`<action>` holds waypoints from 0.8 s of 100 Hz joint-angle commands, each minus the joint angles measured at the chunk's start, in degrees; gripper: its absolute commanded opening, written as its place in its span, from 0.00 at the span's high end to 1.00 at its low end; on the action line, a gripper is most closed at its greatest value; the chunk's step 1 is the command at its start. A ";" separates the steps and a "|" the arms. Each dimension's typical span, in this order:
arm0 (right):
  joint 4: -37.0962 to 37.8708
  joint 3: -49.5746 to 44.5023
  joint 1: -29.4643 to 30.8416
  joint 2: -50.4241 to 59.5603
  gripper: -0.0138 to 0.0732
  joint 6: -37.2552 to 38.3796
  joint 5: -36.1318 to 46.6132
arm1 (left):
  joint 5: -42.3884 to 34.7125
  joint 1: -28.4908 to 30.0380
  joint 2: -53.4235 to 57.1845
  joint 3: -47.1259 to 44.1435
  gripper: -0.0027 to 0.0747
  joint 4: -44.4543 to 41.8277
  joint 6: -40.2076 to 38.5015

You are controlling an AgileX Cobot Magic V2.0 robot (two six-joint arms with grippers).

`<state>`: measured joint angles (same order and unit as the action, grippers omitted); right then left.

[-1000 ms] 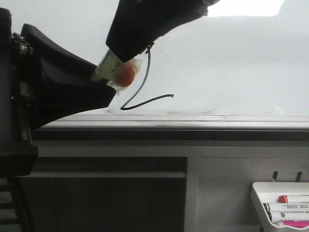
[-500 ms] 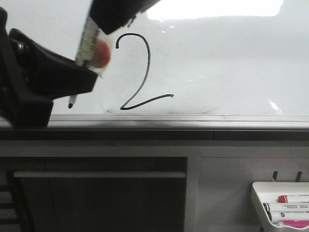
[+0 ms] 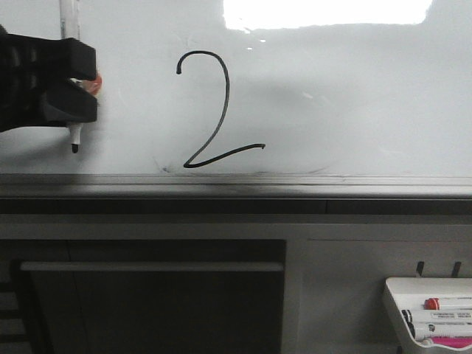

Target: Write number 2 on whiteboard

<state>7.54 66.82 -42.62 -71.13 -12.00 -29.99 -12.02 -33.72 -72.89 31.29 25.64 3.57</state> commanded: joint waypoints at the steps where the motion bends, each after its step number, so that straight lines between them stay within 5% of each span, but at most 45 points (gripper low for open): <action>1: 0.69 2.05 0.33 1.84 0.17 0.11 3.14 | 2.27 1.26 -1.03 4.59 0.99 1.08 -0.67; 41: 0.69 2.05 0.33 1.84 0.17 0.11 1.85 | 6.79 2.15 -4.36 8.64 0.97 1.19 -0.67; 66: 0.69 2.05 0.33 1.84 0.17 0.11 1.38 | 3.71 2.15 -4.36 8.64 0.48 1.19 -0.67; 80: 0.69 2.05 0.33 1.84 0.17 0.11 0.63 | 4.76 2.15 -4.23 8.64 0.44 1.06 -0.67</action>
<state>7.54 66.82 -42.62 -71.13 -11.90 -32.20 -2.88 -31.87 -78.08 38.25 26.48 3.31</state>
